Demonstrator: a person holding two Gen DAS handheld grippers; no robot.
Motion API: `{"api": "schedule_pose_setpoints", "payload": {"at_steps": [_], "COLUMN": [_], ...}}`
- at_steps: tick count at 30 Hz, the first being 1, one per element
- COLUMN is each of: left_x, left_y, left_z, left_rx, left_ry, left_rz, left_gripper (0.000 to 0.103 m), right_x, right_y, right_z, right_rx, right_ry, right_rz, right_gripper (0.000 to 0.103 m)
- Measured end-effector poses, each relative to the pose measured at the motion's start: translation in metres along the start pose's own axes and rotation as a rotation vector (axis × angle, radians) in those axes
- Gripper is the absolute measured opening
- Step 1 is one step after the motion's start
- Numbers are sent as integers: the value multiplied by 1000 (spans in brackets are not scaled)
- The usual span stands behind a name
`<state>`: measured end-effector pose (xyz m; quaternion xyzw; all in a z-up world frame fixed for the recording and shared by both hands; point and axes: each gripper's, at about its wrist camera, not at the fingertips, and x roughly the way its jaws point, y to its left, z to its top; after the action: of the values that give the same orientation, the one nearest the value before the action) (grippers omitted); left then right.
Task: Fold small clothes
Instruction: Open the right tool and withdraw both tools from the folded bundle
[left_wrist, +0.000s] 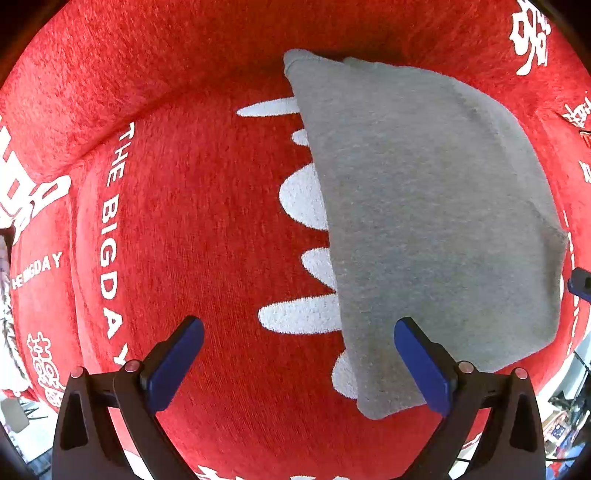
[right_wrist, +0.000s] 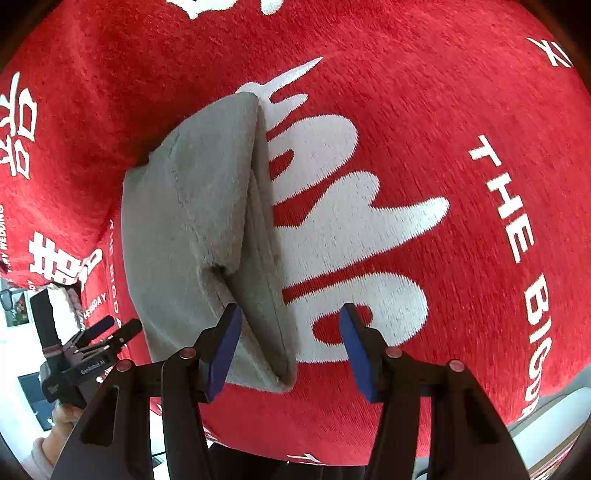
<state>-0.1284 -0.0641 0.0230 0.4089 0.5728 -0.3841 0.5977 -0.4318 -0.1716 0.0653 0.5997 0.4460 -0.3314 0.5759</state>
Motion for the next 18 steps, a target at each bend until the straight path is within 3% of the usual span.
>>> {"api": "schedule_pose_setpoints", "payload": {"at_steps": [3, 7, 12, 18], "left_x": [0, 0, -2, -2], "left_y": [1, 2, 1, 0], "left_z": [2, 3, 5, 9], "left_rx": [-12, -27, -34, -50], "left_ry": [-14, -29, -31, -35], "left_rz": [17, 16, 13, 12], "left_gripper": [103, 103, 103, 103], "right_x": [-3, -2, 2, 6], "right_y": [-2, -1, -3, -4], "right_z": [2, 6, 12, 20], "right_rx": [-2, -15, -3, 21], "right_ry": [-8, -14, -15, 3], "right_rz": [7, 18, 45, 98], "right_gripper": [68, 69, 80, 80]}}
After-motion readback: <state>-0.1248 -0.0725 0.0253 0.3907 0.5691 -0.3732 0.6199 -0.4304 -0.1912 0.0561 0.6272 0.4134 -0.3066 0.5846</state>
